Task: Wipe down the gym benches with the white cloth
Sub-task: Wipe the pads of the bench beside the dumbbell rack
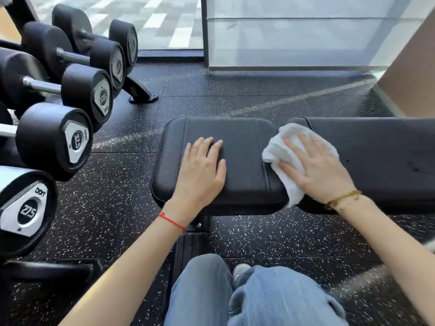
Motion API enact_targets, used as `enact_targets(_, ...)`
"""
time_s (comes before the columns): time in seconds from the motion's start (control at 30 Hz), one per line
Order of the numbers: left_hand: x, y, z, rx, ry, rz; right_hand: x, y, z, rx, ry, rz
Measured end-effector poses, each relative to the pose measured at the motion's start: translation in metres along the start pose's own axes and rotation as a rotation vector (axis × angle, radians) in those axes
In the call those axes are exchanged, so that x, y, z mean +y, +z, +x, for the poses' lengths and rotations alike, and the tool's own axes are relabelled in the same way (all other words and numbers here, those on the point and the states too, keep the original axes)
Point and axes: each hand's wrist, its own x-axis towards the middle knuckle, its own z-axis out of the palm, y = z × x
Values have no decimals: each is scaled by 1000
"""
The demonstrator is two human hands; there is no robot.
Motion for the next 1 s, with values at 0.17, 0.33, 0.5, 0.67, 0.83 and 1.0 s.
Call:
enact_targets(0.17, 30, 16, 7, -48, -2, 28, 0, 1, 36, -76, 112, -53)
enact_targets(0.33, 41, 23, 9, -74, -16, 30, 9, 11, 27, -101, 72, -104)
enact_targets(0.5, 37, 27, 8, -21, 8, 89, 50, 3, -37, -87, 160, -73)
enact_targets(0.67, 37, 29, 8, 26, 8, 80, 32, -1, 7, -97, 216, -36)
enact_targets(0.83, 36, 28, 7, 26, 2, 70, 21, 15, 41, -124, 141, -61)
enact_targets(1.0, 40, 28, 9, 57, -13, 75, 36, 0, -30, -27, 101, 27)
